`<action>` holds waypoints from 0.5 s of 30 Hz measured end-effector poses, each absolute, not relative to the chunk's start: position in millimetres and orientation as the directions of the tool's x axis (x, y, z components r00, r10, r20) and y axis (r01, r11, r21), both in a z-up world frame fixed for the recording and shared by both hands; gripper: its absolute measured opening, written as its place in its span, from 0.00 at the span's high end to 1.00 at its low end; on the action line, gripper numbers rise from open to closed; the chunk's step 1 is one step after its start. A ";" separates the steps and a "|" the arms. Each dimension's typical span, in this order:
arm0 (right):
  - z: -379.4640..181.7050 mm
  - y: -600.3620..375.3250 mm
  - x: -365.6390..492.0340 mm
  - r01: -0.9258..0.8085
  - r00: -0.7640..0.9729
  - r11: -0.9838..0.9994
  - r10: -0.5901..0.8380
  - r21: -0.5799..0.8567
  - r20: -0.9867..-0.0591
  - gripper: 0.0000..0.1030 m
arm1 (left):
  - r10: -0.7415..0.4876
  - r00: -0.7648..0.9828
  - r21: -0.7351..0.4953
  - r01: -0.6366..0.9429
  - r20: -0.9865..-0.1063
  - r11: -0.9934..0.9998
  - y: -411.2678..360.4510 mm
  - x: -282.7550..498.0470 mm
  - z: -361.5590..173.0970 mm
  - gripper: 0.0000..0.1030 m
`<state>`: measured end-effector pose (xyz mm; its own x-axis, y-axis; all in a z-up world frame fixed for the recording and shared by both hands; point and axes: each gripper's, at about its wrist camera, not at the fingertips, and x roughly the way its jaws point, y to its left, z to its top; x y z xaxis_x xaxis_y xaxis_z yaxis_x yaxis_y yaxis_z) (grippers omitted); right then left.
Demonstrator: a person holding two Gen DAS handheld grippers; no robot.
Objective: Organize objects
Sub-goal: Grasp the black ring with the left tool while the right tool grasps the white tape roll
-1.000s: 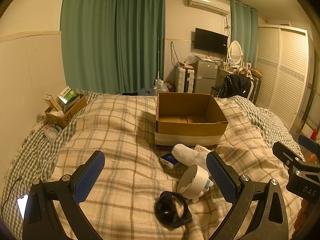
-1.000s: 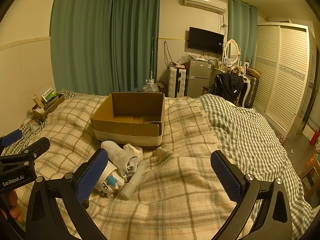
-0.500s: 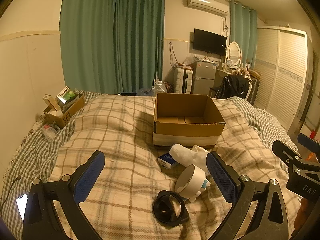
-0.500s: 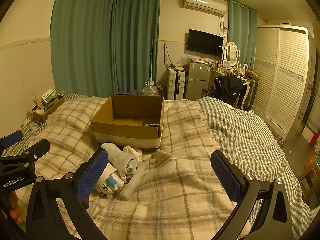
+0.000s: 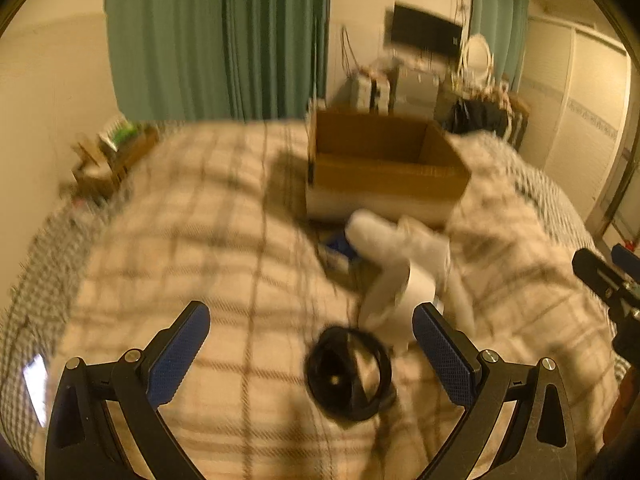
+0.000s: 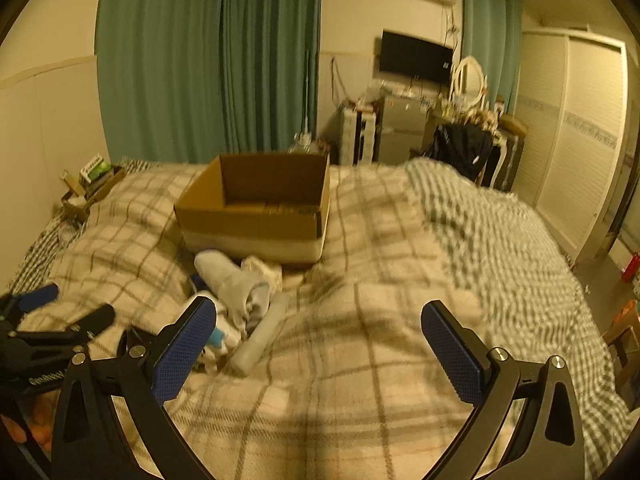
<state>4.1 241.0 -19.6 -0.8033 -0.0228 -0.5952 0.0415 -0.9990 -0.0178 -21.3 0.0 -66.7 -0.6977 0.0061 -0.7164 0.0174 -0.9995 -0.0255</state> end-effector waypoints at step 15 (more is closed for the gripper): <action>-40.7 231.6 -6.1 0.073 -0.757 -0.997 -0.039 -0.025 -0.652 0.00 | 0.033 -0.533 0.035 -0.116 -0.846 -0.993 27.7 -36.6 -125.8 0.33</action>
<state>-6.1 231.6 -40.7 -0.7568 -0.0395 -0.6525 0.0734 -0.9970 -0.0248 -36.6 27.7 -125.8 -0.5326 0.0328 -0.8457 -0.1160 -0.9926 0.0346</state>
